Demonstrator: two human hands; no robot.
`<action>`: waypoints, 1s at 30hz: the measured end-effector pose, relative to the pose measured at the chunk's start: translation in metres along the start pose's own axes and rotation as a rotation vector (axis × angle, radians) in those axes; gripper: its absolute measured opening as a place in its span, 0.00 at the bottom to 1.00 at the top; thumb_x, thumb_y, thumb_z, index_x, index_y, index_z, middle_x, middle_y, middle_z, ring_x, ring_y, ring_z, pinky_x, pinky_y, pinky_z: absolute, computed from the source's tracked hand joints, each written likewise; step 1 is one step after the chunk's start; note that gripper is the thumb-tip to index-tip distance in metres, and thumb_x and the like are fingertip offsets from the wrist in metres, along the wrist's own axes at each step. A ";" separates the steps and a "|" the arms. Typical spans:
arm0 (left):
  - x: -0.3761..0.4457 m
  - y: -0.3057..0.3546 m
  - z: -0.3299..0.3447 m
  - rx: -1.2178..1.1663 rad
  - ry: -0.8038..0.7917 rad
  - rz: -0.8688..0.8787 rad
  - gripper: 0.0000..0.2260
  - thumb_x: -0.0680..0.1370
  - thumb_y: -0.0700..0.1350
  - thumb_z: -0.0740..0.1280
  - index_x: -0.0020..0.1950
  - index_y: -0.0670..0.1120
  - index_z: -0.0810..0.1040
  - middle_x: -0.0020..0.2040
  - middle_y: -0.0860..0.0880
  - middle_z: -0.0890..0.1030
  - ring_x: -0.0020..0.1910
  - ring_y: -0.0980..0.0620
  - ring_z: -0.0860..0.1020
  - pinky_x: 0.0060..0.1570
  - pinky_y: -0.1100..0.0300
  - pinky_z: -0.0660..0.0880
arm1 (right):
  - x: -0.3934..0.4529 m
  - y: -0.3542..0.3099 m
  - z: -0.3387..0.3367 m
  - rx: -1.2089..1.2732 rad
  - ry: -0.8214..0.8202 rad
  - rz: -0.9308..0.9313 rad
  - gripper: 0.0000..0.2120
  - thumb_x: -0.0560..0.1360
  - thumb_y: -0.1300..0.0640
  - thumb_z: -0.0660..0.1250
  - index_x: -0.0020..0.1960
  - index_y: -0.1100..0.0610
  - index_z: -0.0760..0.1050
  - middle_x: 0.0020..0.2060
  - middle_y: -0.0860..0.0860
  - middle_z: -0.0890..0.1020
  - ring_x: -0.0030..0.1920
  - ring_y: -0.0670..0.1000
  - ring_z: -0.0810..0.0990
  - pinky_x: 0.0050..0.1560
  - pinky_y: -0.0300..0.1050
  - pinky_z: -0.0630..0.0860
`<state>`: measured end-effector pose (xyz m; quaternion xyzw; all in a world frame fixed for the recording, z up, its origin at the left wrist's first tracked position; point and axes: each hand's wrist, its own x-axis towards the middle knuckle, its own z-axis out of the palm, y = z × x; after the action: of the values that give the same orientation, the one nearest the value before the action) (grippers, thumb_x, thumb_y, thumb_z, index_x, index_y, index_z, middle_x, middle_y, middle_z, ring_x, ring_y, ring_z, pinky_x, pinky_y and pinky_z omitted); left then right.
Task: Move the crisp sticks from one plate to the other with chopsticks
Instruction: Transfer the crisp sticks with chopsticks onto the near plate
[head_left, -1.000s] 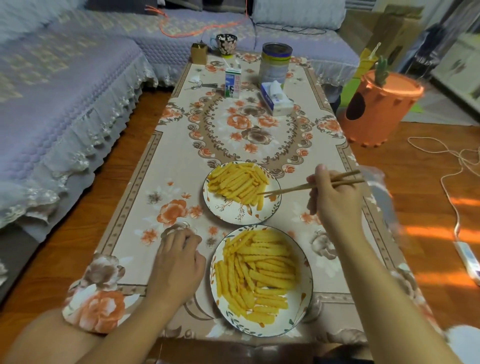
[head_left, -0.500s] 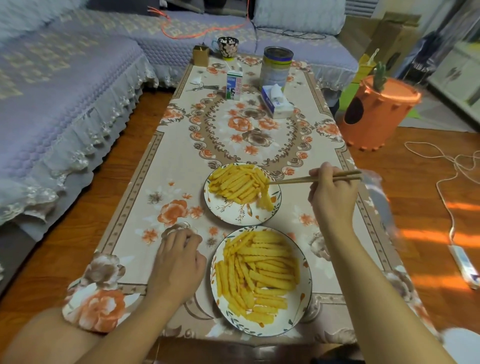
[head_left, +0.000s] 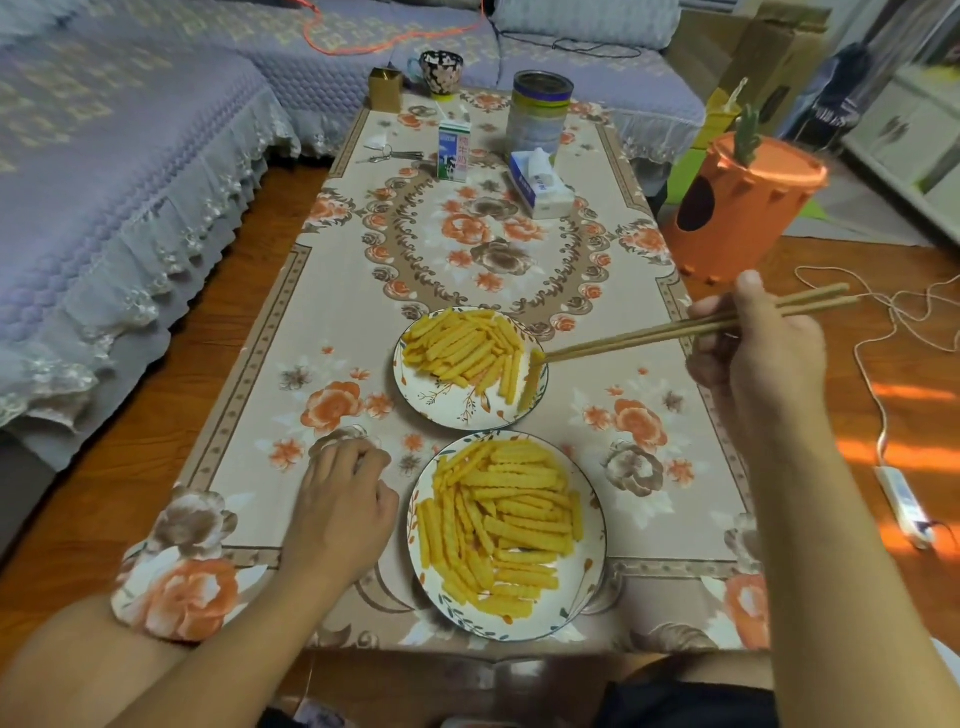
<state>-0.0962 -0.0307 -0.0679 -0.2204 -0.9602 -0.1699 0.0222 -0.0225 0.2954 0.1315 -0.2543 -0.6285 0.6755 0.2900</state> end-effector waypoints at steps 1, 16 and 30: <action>0.000 0.000 0.001 0.000 -0.002 -0.001 0.17 0.77 0.47 0.56 0.60 0.46 0.80 0.58 0.49 0.75 0.62 0.47 0.70 0.62 0.47 0.74 | -0.003 -0.007 -0.007 -0.035 -0.061 -0.009 0.22 0.86 0.51 0.58 0.38 0.58 0.79 0.29 0.55 0.71 0.27 0.48 0.66 0.27 0.42 0.61; -0.004 0.000 0.003 -0.003 0.010 0.015 0.17 0.78 0.46 0.57 0.61 0.44 0.79 0.59 0.47 0.75 0.63 0.44 0.71 0.60 0.47 0.75 | -0.052 0.004 0.011 -0.668 -0.613 -0.108 0.18 0.84 0.51 0.61 0.41 0.57 0.83 0.22 0.44 0.75 0.24 0.41 0.71 0.27 0.31 0.65; 0.001 0.001 0.000 0.014 -0.018 0.003 0.20 0.77 0.48 0.54 0.60 0.45 0.80 0.57 0.49 0.75 0.61 0.46 0.71 0.60 0.47 0.75 | 0.009 0.070 0.048 -0.459 0.015 -0.116 0.21 0.85 0.47 0.61 0.41 0.57 0.81 0.27 0.55 0.79 0.24 0.52 0.79 0.28 0.47 0.75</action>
<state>-0.0967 -0.0292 -0.0678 -0.2230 -0.9613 -0.1612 0.0155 -0.0677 0.2651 0.0655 -0.2821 -0.7770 0.4950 0.2678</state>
